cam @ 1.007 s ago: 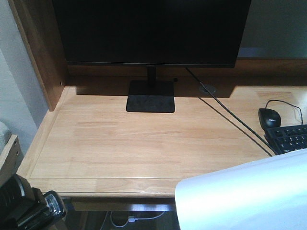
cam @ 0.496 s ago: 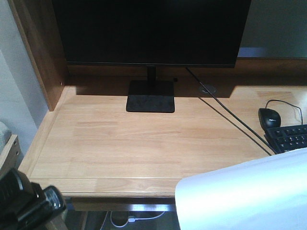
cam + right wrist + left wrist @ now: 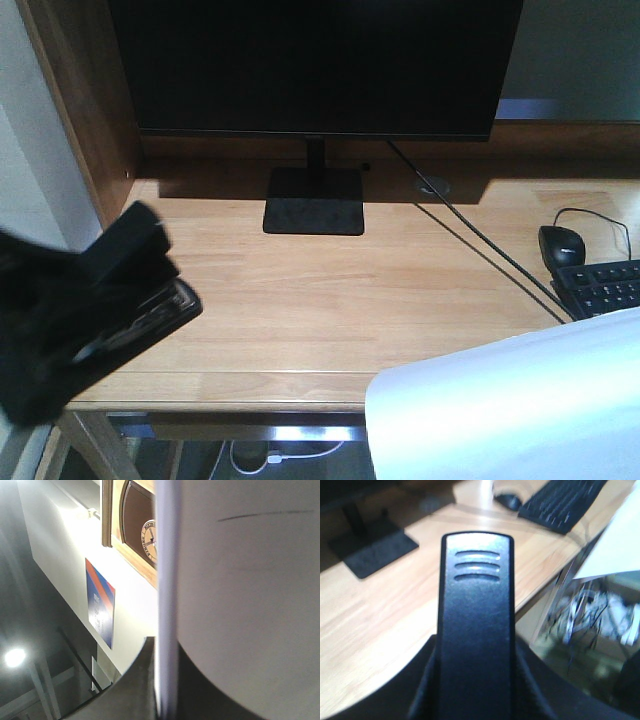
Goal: Grab stapler and paper to desk for stapling
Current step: 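Lower the black stapler with the left gripper toward the desk top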
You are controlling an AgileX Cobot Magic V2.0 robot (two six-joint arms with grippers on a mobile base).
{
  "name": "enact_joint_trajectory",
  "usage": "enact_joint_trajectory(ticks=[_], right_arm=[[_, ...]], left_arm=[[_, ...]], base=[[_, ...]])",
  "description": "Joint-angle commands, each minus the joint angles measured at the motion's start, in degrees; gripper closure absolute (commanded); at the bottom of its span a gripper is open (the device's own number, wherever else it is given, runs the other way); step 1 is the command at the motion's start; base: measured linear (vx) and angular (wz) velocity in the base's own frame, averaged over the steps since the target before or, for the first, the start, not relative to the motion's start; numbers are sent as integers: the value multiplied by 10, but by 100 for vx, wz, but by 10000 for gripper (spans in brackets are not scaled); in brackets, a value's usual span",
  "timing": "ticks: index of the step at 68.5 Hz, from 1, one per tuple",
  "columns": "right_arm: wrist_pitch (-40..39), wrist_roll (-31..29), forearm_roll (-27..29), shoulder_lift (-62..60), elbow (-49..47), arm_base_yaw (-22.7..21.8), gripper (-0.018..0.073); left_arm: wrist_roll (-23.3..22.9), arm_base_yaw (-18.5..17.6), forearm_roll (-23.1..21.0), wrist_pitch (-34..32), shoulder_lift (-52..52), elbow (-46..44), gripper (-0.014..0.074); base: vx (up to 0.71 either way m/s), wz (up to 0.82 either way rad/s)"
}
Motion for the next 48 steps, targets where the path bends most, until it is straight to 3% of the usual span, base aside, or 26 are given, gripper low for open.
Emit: enact_joint_trajectory(ticks=[1,10,27,38,48], right_arm=[[-34,-7,-2,7,-16,1,561],[-34,-7,-2,7,-16,1,561],[-34,-7,-2,7,-16,1,561],[-35,-7,-2,7,-16,1,561],[-35,-7,-2,7,-16,1,561]], left_arm=[[-6,-1,35,-52,73,-64,603],[12,-1,74,-57,162,-120,603],[130,-1,52,-56,301,-176,603],[280,1,-21,-62,368,-185,603],[400,27,-137,-76,422,-185,603]], base=[[0,0],[0,0],[0,0],[0,0],[0,0]])
